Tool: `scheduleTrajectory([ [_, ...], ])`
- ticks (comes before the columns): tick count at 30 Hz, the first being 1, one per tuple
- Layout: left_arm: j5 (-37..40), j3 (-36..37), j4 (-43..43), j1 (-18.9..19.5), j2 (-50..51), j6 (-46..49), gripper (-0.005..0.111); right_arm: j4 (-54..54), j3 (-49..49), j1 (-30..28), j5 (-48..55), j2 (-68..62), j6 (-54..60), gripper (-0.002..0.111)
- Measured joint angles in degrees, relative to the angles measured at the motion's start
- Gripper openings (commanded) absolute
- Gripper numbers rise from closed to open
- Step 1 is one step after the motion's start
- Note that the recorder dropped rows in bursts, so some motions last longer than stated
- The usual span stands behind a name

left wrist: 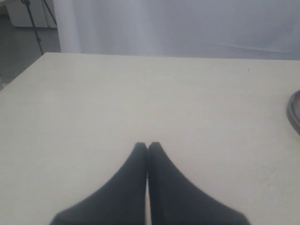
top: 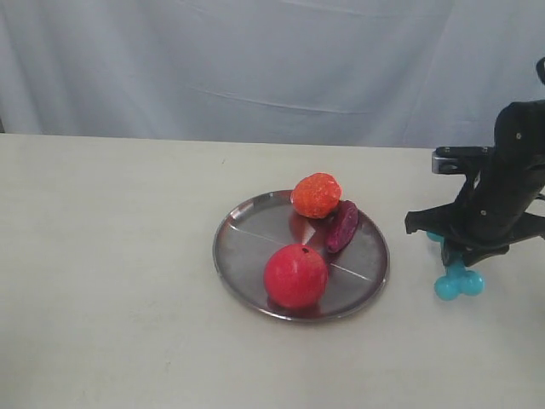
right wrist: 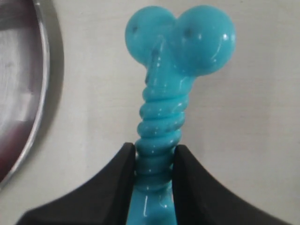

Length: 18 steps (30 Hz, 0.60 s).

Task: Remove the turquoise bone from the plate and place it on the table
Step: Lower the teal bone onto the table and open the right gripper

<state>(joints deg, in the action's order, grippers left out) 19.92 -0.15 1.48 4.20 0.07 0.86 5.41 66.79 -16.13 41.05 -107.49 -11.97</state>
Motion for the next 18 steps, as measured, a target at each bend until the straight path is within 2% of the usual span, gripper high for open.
scheduleTrajectory([
  [18,0.0,0.0,0.0,0.0,0.0,0.0,0.000,-0.6,-0.3,0.0,-4.1,-3.5,0.4,-0.001],
])
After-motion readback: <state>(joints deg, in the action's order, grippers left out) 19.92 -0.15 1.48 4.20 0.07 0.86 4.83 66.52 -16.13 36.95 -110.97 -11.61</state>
